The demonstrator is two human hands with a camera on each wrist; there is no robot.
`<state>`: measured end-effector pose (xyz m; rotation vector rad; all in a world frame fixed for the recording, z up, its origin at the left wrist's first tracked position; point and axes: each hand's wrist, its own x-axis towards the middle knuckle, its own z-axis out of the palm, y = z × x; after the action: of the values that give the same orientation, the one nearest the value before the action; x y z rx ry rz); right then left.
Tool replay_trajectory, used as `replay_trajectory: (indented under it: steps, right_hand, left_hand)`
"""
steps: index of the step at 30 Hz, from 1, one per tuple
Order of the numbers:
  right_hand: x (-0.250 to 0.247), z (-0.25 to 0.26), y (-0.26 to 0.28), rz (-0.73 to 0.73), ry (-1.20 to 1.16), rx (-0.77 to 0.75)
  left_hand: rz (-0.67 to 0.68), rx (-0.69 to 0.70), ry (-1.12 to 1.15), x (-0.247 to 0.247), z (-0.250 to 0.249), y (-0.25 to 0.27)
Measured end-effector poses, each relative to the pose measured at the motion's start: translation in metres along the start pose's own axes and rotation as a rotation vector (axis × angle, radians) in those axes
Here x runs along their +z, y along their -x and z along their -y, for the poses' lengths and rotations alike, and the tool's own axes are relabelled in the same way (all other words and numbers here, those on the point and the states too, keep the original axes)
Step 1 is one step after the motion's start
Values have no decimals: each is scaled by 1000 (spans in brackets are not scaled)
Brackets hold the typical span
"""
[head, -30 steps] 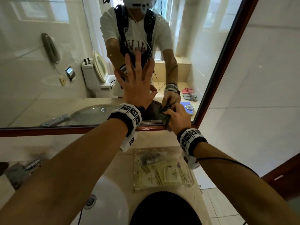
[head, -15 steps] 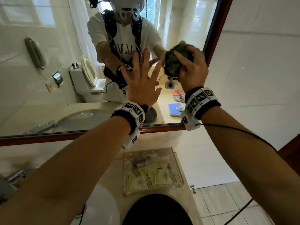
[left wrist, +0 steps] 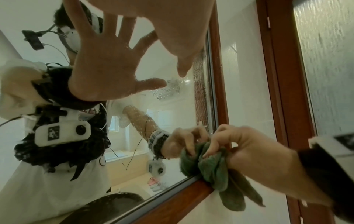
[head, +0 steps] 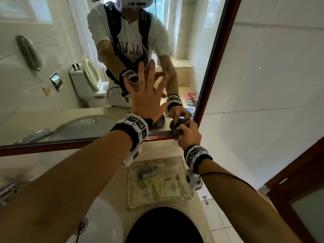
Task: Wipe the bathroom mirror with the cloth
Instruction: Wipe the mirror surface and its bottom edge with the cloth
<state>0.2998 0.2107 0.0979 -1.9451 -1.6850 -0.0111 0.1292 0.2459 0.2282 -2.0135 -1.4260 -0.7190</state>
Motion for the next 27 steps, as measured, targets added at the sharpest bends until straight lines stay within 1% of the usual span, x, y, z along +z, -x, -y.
replay_trajectory:
  steps: [2, 4, 8, 13, 15, 17, 19, 22, 24, 27]
  right_hand:
    - [-8, 0, -8, -29, -3, 18]
    - [-24, 3, -17, -105, -27, 5]
    - [-69, 17, -39, -315, -78, -100]
    - [-136, 49, -70, -524, -100, -251]
    - [-158, 63, -83, -608, -146, -288]
    - [-173, 73, -94, -657, -176, -292]
    - [-175, 72, -98, -679, -179, -302]
    - [-158, 63, -93, -661, -156, -291]
    - [-142, 56, -84, -609, -115, -282]
    - [-121, 47, -67, -454, -2, -234]
  left_hand:
    - [16, 2, -18, 0, -1, 0]
    - [26, -10, -30, -1, -4, 0]
    - [25, -43, 1, -3, -9, -1]
    - [22, -62, 3, -8, -11, -3]
    - [18, -53, 4, -13, -11, -4]
    - [2, -52, 11, -19, -11, -8]
    - [-21, -61, 17, -22, -11, -11]
    - [-31, -69, 29, -23, -9, -15]
    - [-17, -74, 22, -24, -7, -11]
    - [23, -98, 33, -21, -6, -6]
